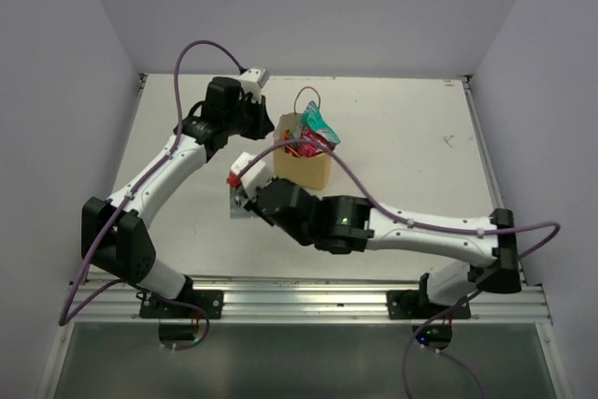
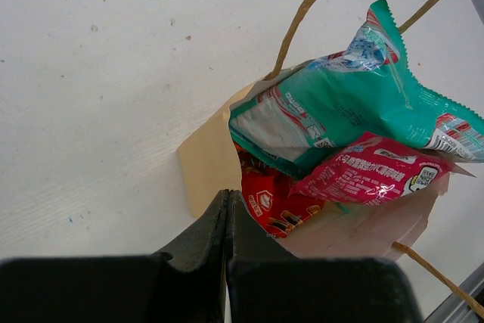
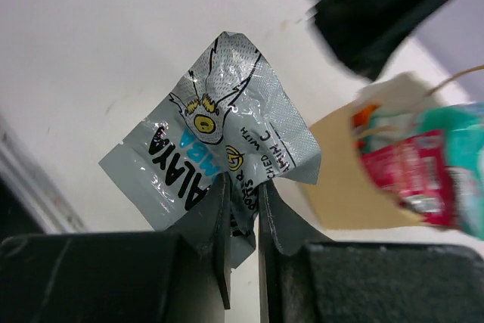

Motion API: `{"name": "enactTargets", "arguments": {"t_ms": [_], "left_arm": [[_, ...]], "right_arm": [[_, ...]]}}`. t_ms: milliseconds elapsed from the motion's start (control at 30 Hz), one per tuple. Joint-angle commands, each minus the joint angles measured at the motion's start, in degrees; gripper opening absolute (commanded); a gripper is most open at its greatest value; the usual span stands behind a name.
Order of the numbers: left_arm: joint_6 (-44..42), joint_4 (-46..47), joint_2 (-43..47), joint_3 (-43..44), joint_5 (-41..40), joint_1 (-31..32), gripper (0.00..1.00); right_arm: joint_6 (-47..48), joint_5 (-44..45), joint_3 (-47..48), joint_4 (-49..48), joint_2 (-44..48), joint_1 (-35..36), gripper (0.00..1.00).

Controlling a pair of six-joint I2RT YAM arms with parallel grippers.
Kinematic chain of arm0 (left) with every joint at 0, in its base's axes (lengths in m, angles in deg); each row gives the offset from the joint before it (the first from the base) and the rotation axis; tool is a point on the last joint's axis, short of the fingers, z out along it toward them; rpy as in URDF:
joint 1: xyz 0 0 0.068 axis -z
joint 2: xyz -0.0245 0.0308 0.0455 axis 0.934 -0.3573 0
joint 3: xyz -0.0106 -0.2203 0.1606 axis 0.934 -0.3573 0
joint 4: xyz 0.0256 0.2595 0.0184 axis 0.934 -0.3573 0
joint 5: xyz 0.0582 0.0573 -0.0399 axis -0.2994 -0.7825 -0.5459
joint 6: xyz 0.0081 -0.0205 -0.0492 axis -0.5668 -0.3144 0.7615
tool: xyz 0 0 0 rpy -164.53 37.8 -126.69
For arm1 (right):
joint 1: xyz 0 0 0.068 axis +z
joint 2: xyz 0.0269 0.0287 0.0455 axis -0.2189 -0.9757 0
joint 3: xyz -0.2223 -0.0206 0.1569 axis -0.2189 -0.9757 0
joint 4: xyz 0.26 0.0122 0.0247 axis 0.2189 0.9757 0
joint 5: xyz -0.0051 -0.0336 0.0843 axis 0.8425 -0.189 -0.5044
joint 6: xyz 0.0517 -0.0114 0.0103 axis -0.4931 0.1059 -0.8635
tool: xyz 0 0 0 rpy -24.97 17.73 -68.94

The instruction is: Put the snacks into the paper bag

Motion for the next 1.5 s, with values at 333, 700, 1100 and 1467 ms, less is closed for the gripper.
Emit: {"name": "enactTargets", "arguments": {"t_ms": [333, 700, 1100, 1467], "left_arm": [[-0.3, 1.8, 2.5, 0.0, 0.9, 0.2, 0.00], [0.1, 3.2, 3.0, -0.9, 3.9, 0.2, 0.00], [0.4, 3.4, 2.7, -1.3, 5.0, 0.2, 0.00], [0.5, 3.1, 1.6, -1.0, 5.9, 0.2, 0.03]], "right_arm": [[12.7, 3.7, 12.0, -7.2, 0.1, -23.7, 0.00], [12.1, 1.6, 8.5, -6.5, -8.9, -27.0, 0.00], [11.5, 0.4, 5.4, -2.6, -9.4, -27.4, 0.00], [10.2, -3.1, 3.9, 1.0, -10.0, -27.3, 0.00]]}}
